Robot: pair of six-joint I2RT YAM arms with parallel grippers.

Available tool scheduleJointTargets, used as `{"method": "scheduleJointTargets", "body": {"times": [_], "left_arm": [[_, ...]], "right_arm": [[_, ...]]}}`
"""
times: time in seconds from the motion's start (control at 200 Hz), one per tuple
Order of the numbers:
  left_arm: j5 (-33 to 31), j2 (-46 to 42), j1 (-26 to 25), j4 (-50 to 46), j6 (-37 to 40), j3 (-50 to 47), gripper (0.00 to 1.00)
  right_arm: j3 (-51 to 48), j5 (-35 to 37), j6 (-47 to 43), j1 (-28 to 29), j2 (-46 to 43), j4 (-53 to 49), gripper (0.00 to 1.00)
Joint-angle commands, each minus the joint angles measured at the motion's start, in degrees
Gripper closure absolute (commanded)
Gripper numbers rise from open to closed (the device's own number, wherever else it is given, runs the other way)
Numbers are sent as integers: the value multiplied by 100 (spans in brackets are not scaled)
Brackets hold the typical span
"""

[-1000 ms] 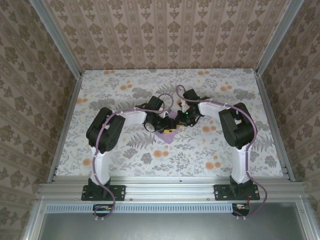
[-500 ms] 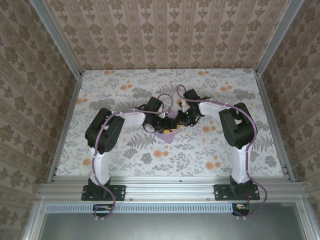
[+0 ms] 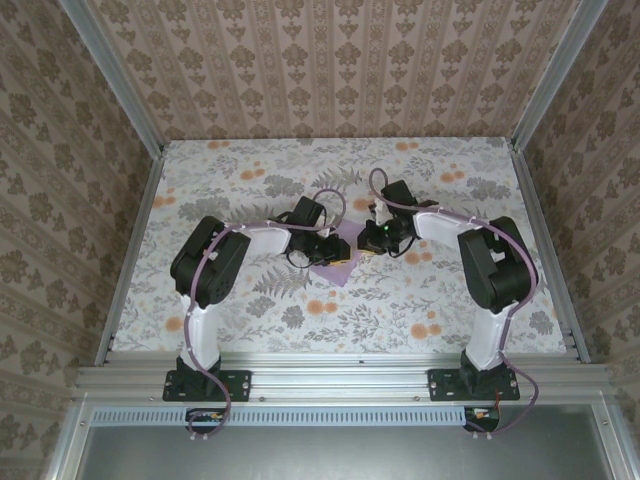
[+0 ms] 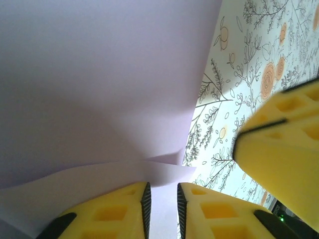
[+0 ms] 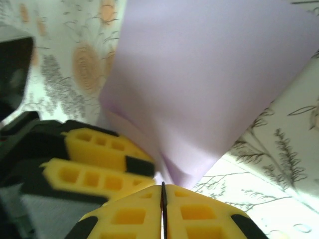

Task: Fold a paper plane with a square sheet of paper (pick it up from the middle)
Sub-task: Fold the triangle a second time at the center of the table.

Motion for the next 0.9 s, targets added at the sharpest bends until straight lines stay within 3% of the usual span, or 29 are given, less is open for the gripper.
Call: {"method": "scheduleJointTargets", "body": {"times": [0.0, 0.27, 0.895], "left_arm": [[-100, 27, -8, -1, -4, -106, 79], [-100, 57, 1, -4, 14, -94, 86], [-100, -4, 11, -44, 13, -21, 87]], "right_arm": [[-359, -487, 464, 27, -310, 489, 89], [-632, -663, 887, 143, -172, 1004, 94], [-466, -348, 654, 187, 482, 824, 96]]}}
